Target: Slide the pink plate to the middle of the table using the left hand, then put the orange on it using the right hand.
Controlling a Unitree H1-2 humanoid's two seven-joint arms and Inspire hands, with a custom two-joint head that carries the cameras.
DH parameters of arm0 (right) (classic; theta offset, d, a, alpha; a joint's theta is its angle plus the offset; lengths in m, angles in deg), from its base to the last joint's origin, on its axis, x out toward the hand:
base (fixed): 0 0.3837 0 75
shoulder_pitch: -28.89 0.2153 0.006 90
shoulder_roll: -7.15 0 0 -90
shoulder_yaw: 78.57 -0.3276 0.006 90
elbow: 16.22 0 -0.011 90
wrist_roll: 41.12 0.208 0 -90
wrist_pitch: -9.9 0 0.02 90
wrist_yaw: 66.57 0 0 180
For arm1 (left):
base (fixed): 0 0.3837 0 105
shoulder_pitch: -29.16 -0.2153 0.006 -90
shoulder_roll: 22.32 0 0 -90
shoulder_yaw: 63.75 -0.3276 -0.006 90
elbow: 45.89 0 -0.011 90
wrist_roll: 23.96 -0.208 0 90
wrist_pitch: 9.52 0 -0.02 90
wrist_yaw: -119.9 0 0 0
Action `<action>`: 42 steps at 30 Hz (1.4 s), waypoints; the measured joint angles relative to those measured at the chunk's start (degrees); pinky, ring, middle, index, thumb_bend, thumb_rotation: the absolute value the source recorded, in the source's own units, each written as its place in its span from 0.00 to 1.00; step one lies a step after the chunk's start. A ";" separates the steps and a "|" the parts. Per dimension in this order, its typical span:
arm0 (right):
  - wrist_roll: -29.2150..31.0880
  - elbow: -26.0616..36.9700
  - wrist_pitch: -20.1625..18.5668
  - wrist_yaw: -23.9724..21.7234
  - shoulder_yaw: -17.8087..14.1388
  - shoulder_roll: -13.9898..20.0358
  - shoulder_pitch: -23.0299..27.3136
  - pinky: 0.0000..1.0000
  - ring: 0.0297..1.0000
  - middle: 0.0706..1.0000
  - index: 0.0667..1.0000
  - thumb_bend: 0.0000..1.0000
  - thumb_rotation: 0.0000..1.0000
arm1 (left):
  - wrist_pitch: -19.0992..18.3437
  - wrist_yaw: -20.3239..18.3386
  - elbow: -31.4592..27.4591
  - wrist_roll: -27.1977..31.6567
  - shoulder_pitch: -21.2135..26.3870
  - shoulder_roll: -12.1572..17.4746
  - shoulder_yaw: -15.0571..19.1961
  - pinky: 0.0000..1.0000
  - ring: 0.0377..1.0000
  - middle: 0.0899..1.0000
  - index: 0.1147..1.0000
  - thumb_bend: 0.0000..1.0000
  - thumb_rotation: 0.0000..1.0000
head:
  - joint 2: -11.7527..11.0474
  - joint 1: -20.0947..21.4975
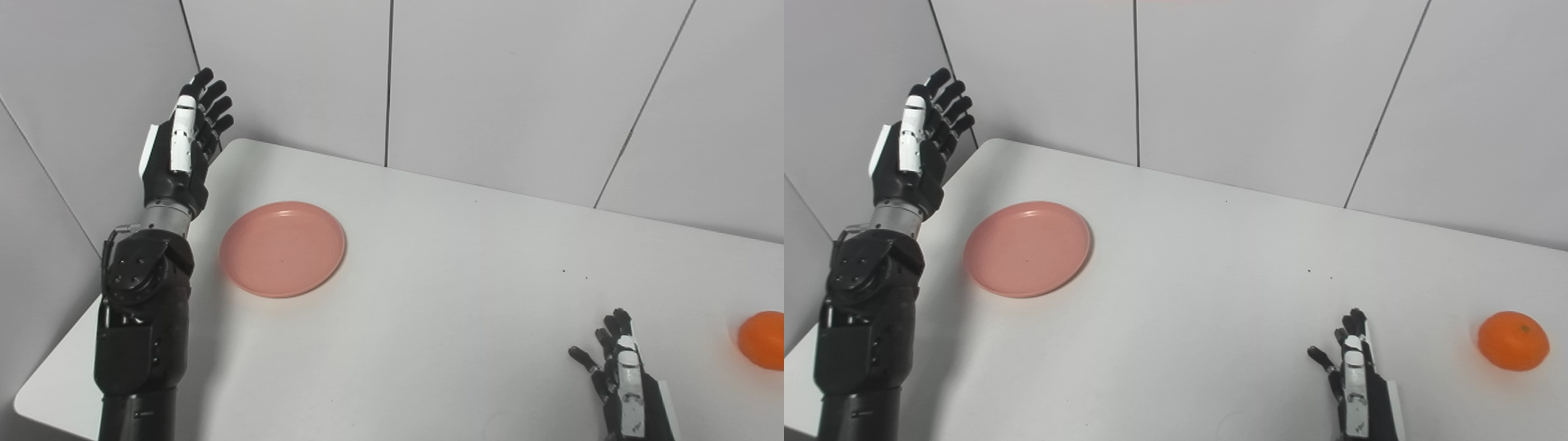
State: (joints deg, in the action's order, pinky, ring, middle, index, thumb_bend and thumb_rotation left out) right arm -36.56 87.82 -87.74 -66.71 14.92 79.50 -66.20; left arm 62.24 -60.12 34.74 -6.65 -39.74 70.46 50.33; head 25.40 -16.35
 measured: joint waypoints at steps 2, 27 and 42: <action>0.01 -0.05 0.06 -0.11 -0.04 -0.01 0.01 1.00 1.00 1.00 1.00 0.20 1.00 | 0.06 -0.02 1.33 0.46 0.00 0.04 0.39 0.93 0.91 0.90 0.87 0.42 1.00 | -0.26 -0.09; 1.79 -1.15 1.22 -1.48 -0.85 0.46 0.30 1.00 1.00 1.00 1.00 0.18 1.00 | 1.78 -0.96 8.56 2.45 -1.98 1.46 1.54 0.95 0.94 0.93 0.90 0.35 1.00 | -1.06 -0.62; 2.07 -1.08 1.18 -1.46 -1.04 0.43 0.23 1.00 1.00 1.00 1.00 0.17 1.00 | 3.46 -0.51 12.29 2.77 -2.21 1.40 2.15 0.95 0.94 0.92 0.90 0.35 1.00 | -0.71 -0.79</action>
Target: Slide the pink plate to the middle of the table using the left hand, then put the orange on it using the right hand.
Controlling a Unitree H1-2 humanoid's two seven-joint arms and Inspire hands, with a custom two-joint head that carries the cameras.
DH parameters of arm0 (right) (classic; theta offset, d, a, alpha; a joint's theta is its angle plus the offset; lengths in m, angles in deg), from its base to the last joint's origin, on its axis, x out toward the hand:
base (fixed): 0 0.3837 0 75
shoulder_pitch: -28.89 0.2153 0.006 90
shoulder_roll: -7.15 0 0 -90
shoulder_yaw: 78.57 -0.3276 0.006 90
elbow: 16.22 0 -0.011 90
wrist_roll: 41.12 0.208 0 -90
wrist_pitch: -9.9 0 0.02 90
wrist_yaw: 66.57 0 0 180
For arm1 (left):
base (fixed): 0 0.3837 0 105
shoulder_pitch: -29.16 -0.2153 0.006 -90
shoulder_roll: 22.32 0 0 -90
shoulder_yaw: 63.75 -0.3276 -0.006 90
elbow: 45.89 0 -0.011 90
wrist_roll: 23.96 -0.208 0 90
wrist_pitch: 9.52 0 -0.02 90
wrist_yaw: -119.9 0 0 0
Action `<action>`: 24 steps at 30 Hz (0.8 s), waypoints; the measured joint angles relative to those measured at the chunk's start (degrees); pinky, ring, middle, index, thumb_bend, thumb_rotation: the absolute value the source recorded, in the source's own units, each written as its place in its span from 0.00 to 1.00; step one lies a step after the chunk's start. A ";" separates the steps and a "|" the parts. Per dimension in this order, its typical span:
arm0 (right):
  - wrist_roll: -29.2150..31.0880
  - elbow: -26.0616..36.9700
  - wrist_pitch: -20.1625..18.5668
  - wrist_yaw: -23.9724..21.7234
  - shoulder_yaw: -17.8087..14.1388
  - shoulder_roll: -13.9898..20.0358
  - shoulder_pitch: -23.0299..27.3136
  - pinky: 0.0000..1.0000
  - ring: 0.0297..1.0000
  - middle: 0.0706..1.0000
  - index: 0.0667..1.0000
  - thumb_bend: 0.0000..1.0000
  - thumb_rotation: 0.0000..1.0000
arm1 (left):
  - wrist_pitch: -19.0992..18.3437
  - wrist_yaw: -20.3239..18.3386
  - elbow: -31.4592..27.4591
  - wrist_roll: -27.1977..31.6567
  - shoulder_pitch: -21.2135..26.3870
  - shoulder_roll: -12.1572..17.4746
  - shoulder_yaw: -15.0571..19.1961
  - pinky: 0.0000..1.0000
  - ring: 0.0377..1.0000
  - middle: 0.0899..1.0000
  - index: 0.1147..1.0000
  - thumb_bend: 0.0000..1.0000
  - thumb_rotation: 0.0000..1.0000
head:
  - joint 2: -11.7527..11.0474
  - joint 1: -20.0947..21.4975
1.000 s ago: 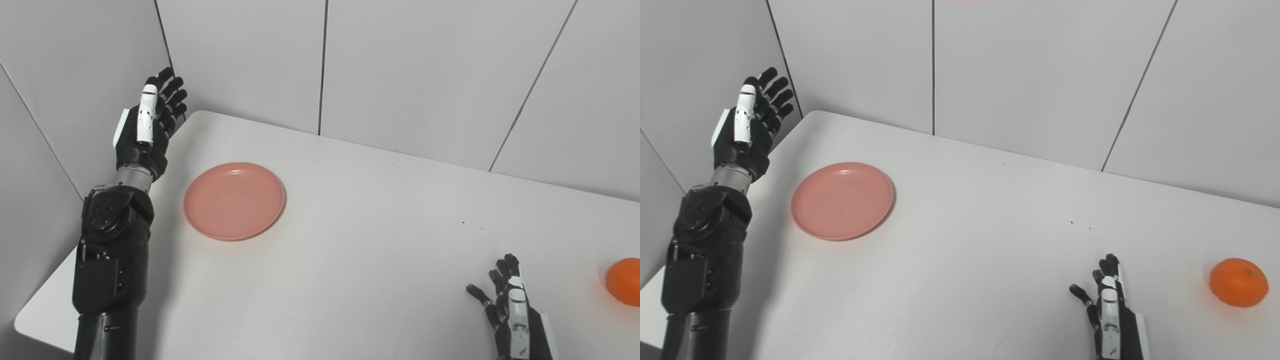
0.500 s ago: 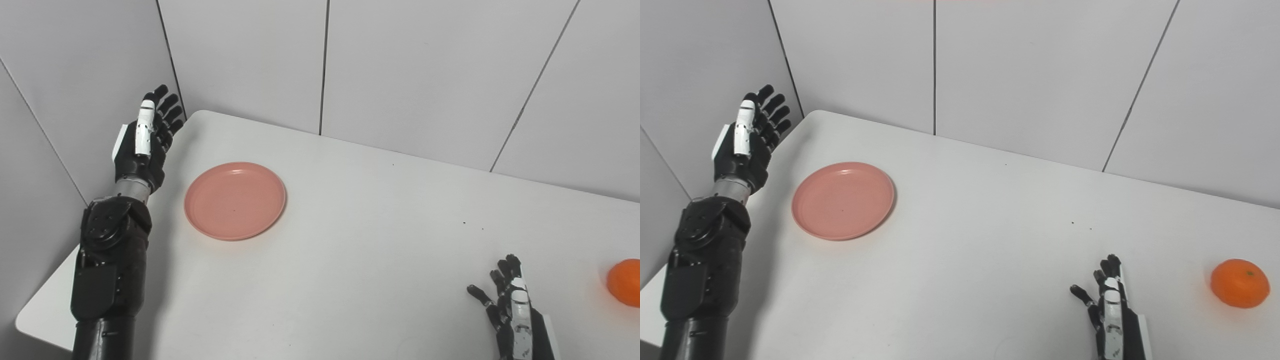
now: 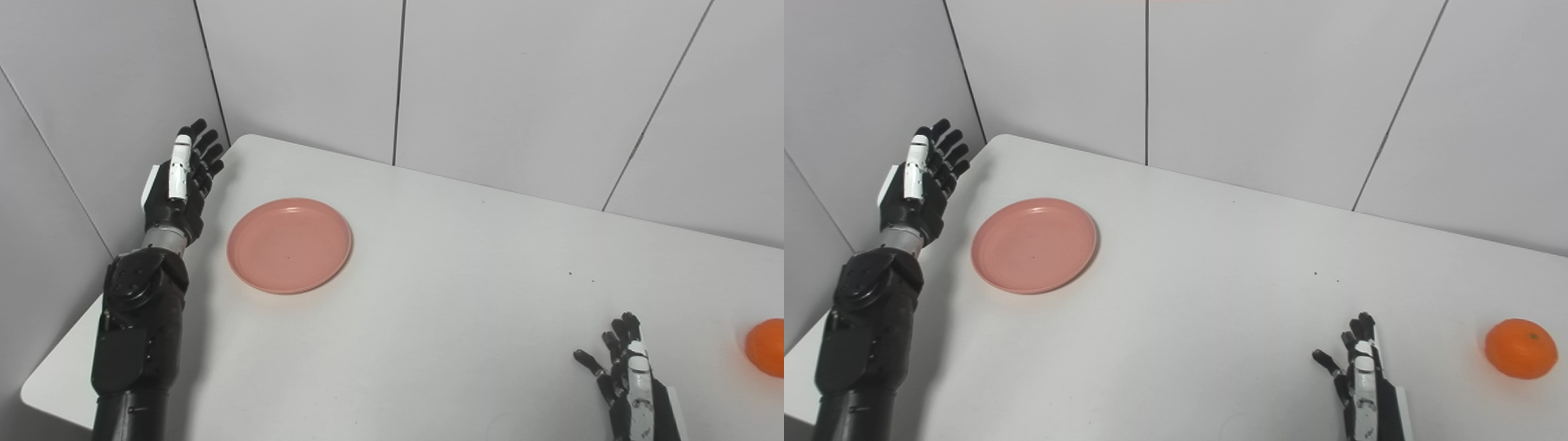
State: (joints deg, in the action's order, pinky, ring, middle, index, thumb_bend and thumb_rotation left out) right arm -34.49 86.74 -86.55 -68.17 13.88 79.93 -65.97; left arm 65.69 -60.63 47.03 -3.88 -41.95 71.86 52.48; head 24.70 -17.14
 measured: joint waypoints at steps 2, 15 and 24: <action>0.11 0.04 -0.01 0.00 -0.06 0.01 -0.02 1.00 1.00 1.00 1.00 0.17 1.00 | 0.13 0.03 1.04 0.02 -0.01 0.02 0.11 0.95 0.93 0.92 0.89 0.35 1.00 | 0.00 0.00; 0.10 0.23 -0.07 0.01 -0.09 0.00 -0.20 1.00 1.00 1.00 1.00 0.17 1.00 | 2.27 -0.58 4.67 -0.01 -0.47 0.22 0.00 0.95 0.94 0.93 0.90 0.34 1.00 | 0.18 -0.35; 0.26 0.26 -0.07 0.01 -0.21 0.01 -0.27 1.00 1.00 1.00 1.00 0.16 1.00 | 3.19 -0.91 8.07 0.28 -0.70 0.25 -0.18 0.97 0.95 0.94 0.91 0.33 1.00 | 0.18 -0.70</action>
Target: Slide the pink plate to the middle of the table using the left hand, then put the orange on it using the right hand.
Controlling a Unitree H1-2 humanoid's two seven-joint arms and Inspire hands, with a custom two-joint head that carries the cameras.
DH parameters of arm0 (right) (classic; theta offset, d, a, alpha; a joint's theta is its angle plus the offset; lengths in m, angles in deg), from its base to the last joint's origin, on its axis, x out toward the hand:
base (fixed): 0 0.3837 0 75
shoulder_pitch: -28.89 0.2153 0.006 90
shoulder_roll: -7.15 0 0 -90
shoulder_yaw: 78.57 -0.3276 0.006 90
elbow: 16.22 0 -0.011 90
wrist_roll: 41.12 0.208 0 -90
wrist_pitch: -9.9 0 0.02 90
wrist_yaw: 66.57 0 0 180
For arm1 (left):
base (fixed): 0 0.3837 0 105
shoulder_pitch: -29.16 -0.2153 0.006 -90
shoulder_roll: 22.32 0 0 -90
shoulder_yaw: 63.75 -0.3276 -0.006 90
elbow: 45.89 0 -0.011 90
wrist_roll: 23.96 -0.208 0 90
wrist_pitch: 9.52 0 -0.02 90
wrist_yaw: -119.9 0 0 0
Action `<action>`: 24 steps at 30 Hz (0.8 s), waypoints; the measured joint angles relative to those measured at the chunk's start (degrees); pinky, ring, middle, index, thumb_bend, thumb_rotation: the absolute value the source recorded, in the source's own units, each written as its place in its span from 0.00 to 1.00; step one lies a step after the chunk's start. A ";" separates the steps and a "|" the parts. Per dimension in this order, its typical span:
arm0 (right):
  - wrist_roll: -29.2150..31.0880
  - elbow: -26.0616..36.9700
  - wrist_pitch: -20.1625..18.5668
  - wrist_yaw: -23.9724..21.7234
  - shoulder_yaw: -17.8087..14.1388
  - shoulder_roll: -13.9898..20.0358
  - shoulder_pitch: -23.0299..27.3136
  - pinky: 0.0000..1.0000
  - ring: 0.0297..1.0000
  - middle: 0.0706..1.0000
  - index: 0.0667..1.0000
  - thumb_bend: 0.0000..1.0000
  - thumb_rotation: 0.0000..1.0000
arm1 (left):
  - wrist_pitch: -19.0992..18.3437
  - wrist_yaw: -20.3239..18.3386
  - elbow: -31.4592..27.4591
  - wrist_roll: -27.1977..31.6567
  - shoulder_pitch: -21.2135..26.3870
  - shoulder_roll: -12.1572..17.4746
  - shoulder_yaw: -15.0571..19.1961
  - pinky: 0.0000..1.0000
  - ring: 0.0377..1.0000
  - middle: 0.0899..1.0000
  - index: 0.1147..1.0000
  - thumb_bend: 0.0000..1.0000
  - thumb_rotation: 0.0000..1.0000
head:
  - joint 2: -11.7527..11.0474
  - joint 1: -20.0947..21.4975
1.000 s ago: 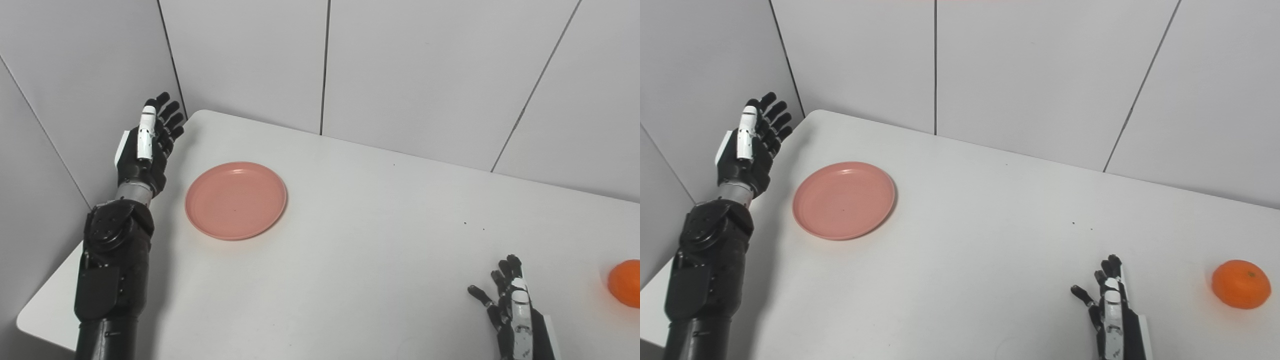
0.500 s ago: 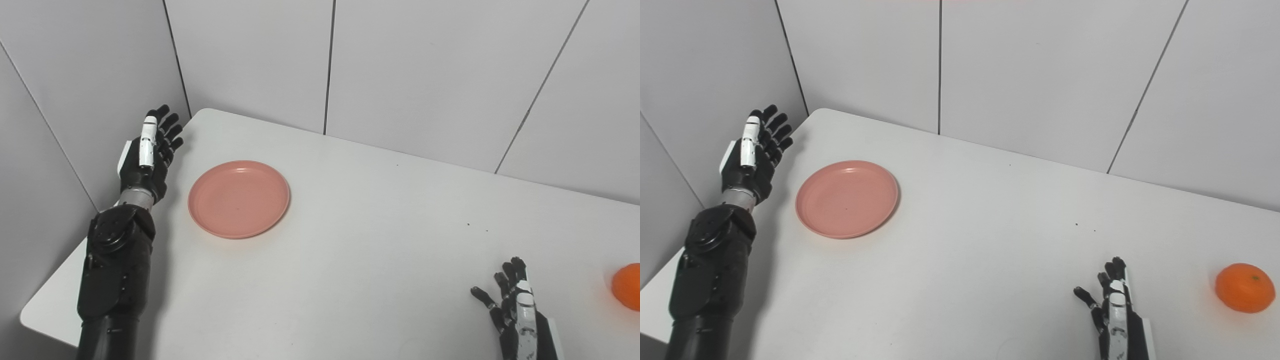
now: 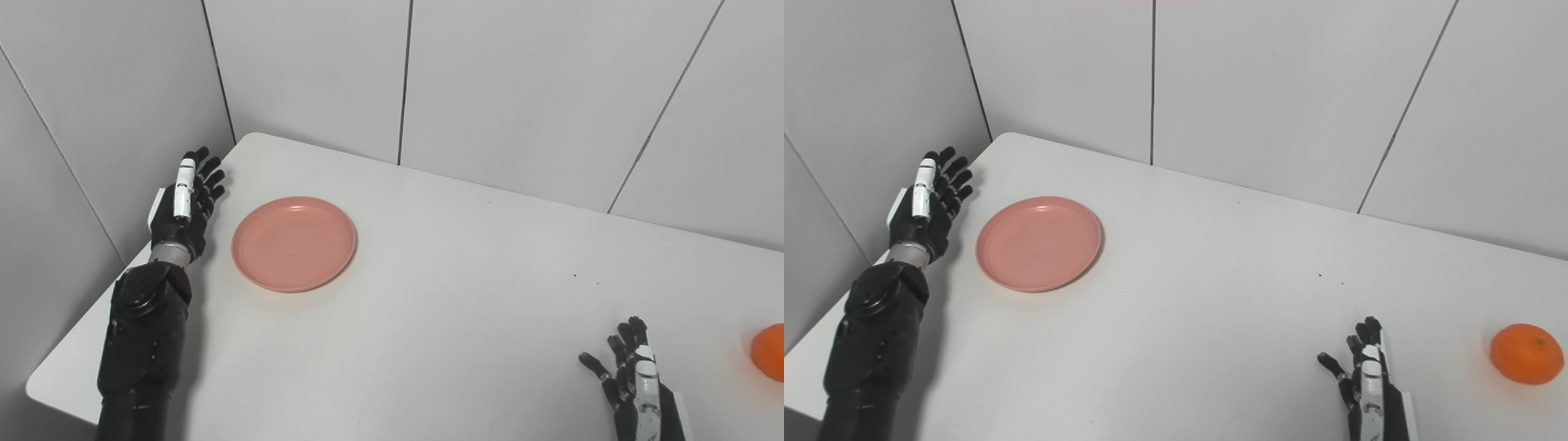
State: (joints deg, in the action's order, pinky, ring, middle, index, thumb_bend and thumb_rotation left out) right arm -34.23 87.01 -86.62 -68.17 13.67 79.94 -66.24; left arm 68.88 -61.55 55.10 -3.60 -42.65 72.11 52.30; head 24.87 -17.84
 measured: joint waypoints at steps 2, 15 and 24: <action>-0.14 0.00 0.01 0.00 0.01 0.01 0.00 1.00 1.00 1.00 1.00 0.17 1.00 | 0.16 0.00 0.06 0.34 0.00 -0.03 0.00 0.98 0.95 0.94 0.92 0.33 1.00 | 0.09 0.09; -0.02 0.00 0.00 -0.02 -0.10 0.12 0.00 1.00 1.00 1.00 1.00 0.17 1.00 | 0.72 -0.89 3.01 1.93 -0.53 -0.42 -0.06 0.97 0.96 0.95 0.93 0.31 1.00 | 0.35 -0.18; -0.11 0.06 0.01 -0.01 -0.13 0.27 -0.06 1.00 1.00 1.00 1.00 0.17 1.00 | 3.64 -2.76 6.32 2.93 -0.51 -0.05 -0.42 0.97 0.95 0.94 0.93 0.30 1.00 | 0.35 -0.26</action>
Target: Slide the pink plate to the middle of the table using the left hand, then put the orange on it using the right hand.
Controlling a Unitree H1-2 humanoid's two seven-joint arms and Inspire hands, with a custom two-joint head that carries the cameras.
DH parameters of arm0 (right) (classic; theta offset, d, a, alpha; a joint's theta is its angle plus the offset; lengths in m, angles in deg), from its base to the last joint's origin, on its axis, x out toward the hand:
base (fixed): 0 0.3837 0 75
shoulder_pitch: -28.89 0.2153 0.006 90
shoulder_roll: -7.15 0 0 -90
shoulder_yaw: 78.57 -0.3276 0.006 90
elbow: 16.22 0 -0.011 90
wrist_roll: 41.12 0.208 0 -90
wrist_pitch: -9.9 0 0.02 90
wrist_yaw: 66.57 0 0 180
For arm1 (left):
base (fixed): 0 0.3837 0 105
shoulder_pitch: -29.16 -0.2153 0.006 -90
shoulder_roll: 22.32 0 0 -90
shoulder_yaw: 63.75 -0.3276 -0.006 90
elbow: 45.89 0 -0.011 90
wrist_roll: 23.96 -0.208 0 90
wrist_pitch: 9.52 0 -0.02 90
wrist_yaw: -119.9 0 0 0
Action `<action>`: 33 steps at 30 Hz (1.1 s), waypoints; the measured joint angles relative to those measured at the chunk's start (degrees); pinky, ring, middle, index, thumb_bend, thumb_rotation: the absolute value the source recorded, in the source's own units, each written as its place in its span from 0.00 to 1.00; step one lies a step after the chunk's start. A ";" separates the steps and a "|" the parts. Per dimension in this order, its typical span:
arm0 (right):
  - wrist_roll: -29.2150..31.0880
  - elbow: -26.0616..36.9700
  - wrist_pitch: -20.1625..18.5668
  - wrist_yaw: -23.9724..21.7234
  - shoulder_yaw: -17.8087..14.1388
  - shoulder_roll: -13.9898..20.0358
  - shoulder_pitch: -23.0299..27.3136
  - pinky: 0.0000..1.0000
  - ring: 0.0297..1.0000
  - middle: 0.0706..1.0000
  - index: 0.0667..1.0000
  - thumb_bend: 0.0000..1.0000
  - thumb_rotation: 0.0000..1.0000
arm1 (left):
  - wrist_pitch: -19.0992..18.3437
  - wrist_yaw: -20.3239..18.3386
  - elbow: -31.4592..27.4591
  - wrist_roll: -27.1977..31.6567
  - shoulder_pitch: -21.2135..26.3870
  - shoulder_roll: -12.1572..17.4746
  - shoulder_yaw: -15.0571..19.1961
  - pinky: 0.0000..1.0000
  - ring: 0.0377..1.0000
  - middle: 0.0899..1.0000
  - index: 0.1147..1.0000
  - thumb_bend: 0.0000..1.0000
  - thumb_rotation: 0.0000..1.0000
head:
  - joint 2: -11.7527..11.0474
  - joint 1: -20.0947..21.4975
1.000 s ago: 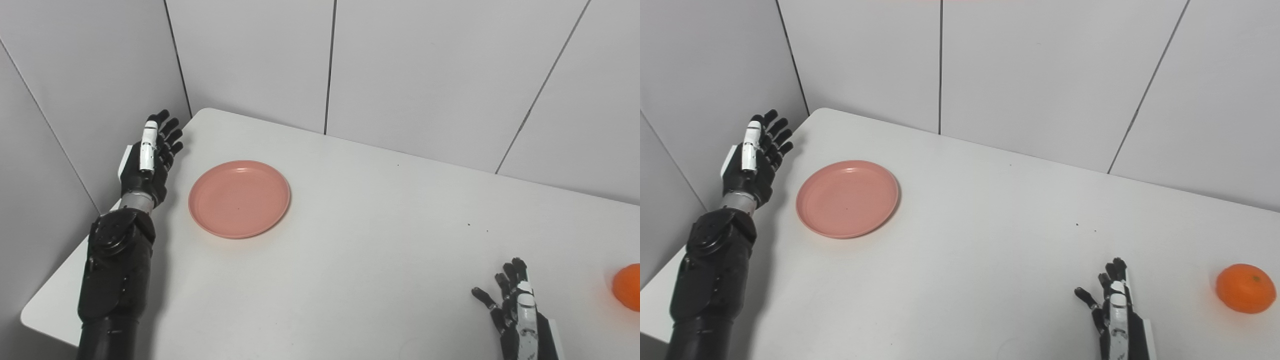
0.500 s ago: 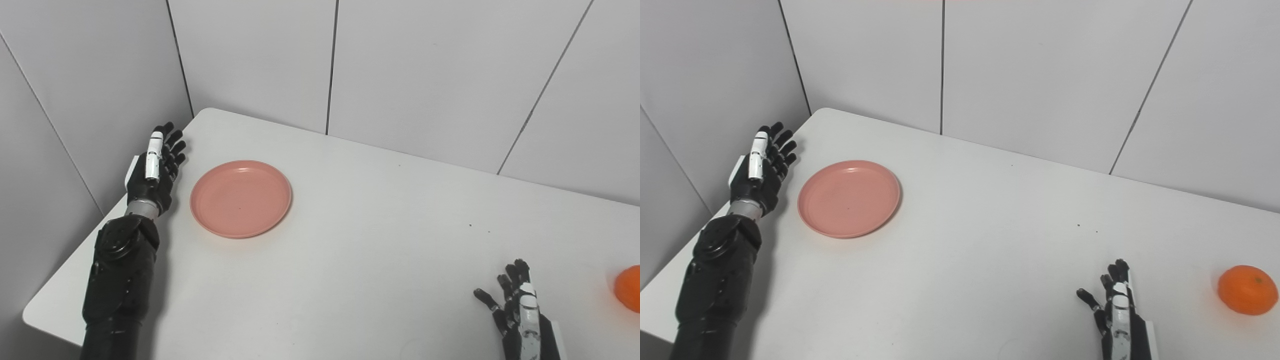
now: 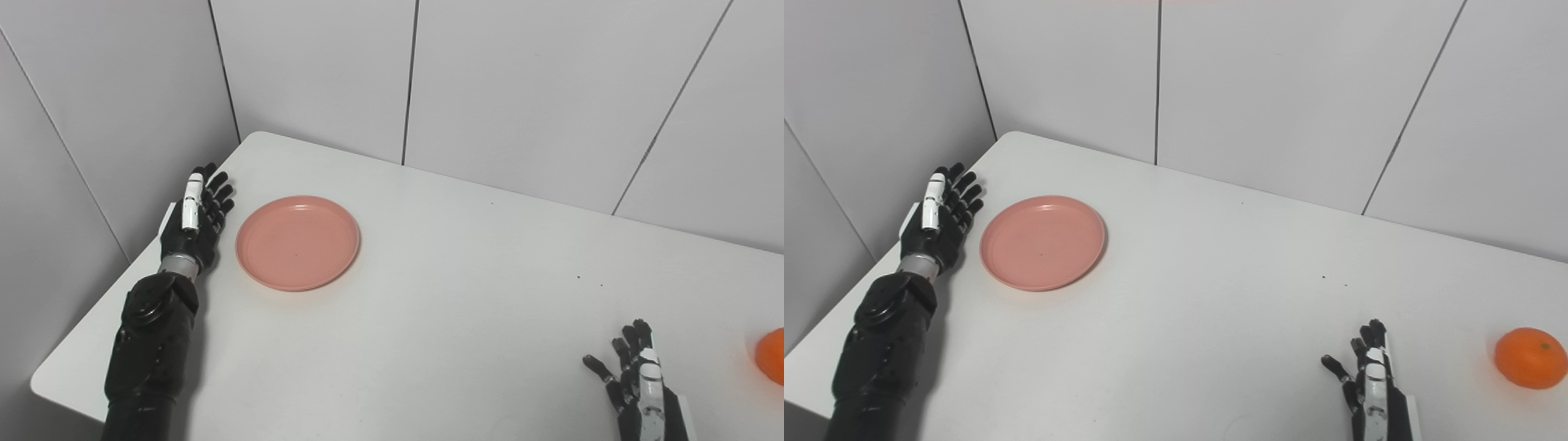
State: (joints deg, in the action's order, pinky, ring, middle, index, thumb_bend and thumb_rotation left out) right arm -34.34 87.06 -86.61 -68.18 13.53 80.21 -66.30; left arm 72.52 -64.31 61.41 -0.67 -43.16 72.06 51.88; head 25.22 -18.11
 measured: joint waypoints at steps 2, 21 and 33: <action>0.03 0.00 0.00 0.00 -0.02 0.07 0.00 1.00 1.00 1.00 1.00 0.17 1.00 | 0.58 -0.34 0.45 -0.04 -0.02 0.02 -0.25 0.98 0.95 0.94 0.93 0.30 1.00 | 0.09 -0.09; 0.19 0.01 -0.02 -0.01 -0.09 0.12 0.00 1.00 1.00 1.00 1.00 0.17 1.00 | 4.20 -2.99 3.85 0.27 0.45 0.82 -2.43 0.94 0.91 0.90 0.88 0.39 1.00 | 0.62 0.18; 0.80 0.42 -0.29 -0.12 -0.03 0.22 -0.22 1.00 1.00 1.00 1.00 0.18 1.00 | 6.53 -5.61 6.15 0.24 1.38 0.34 -3.74 0.90 0.89 0.88 0.87 0.38 1.00 | 0.88 0.35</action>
State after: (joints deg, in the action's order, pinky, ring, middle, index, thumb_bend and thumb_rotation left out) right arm -33.54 87.48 -86.90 -68.29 13.50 80.43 -66.53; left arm 79.05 -69.91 67.56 -0.42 -41.78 72.40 48.14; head 26.10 -17.75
